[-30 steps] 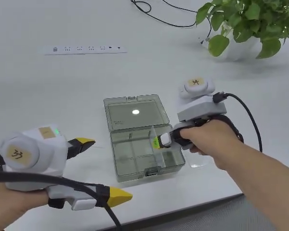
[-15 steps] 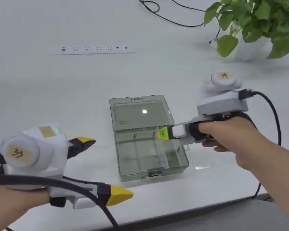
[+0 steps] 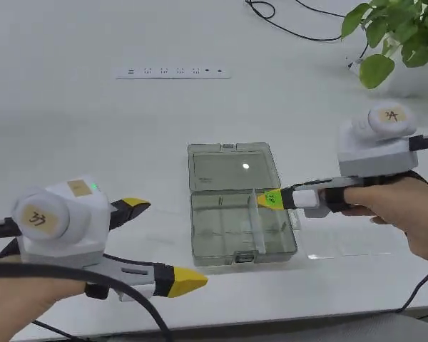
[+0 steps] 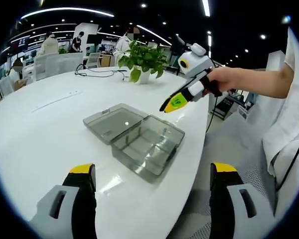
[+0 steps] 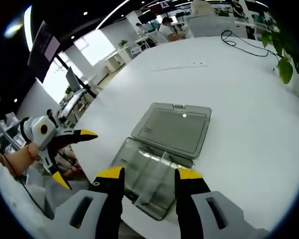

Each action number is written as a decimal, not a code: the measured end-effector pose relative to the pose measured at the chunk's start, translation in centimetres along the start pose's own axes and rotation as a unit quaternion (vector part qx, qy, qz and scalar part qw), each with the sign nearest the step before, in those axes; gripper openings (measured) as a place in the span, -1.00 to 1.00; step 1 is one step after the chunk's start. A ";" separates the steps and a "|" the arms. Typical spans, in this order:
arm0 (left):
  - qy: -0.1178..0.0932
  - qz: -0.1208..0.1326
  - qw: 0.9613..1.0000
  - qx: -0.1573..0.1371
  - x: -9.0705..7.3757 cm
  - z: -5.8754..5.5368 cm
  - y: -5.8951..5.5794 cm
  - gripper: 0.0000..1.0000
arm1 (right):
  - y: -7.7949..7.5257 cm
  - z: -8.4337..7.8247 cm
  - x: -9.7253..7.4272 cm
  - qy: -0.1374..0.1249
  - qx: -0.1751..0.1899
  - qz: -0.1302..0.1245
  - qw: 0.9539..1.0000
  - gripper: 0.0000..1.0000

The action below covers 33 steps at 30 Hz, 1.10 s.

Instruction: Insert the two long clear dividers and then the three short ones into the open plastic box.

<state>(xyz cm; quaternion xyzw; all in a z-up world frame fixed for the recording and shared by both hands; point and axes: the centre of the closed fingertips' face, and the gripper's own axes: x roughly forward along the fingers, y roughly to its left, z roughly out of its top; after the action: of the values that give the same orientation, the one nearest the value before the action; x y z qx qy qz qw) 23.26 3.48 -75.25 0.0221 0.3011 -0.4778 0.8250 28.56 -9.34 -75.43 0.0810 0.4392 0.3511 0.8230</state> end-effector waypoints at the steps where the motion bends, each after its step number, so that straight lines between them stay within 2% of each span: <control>1: 0.000 0.005 1.000 -0.001 -0.1 0.0 0.0 0.95 | 0.0 -0.1 -0.3 0.002 -0.005 0.002 1.000 -0.10; 3: -0.001 0.013 1.000 -0.006 -0.3 0.1 0.1 0.95 | 0.1 -0.3 -0.8 0.002 -0.022 0.012 1.000 -0.06; 7: -0.003 0.028 1.000 -0.011 -0.5 0.4 0.1 0.94 | 0.0 -0.6 -1.8 0.003 -0.033 0.028 0.999 0.06; 13: -0.008 0.042 0.999 -0.018 -0.6 0.7 0.0 0.94 | -0.3 -1.4 -3.4 0.009 -0.086 0.047 0.995 0.30; 17: -0.012 0.052 0.998 -0.023 -0.5 0.8 0.2 0.94 | -0.4 -1.7 -3.9 0.009 -0.146 0.061 0.987 0.51; 19: -0.012 0.054 0.998 -0.024 -0.4 0.8 0.2 0.94 | -0.5 -2.1 -4.1 0.012 -0.178 0.068 0.982 0.60; 21: -0.009 0.058 0.998 -0.025 -0.3 0.7 0.3 0.94 | -0.8 -2.5 -4.3 0.016 -0.186 0.073 0.980 0.66; 23: -0.005 0.063 0.998 -0.028 -0.2 0.5 0.4 0.94 | -1.8 -2.7 -4.5 0.012 -0.194 0.080 0.978 0.69; 29: 0.012 0.079 0.996 -0.033 -0.3 -0.3 1.3 0.91 | -2.4 -3.1 -4.8 -0.004 -0.226 0.093 0.970 0.85; 33: 0.036 0.096 0.994 -0.046 -0.2 -1.3 2.3 0.84 | -2.9 -3.5 -5.0 -0.009 -0.244 0.095 0.965 0.87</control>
<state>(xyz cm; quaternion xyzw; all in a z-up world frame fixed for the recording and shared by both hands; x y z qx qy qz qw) 24.40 5.31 -76.84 0.0303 0.3489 -0.3813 0.8556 25.48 -15.32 -75.50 -0.0779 0.3234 0.5236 0.7843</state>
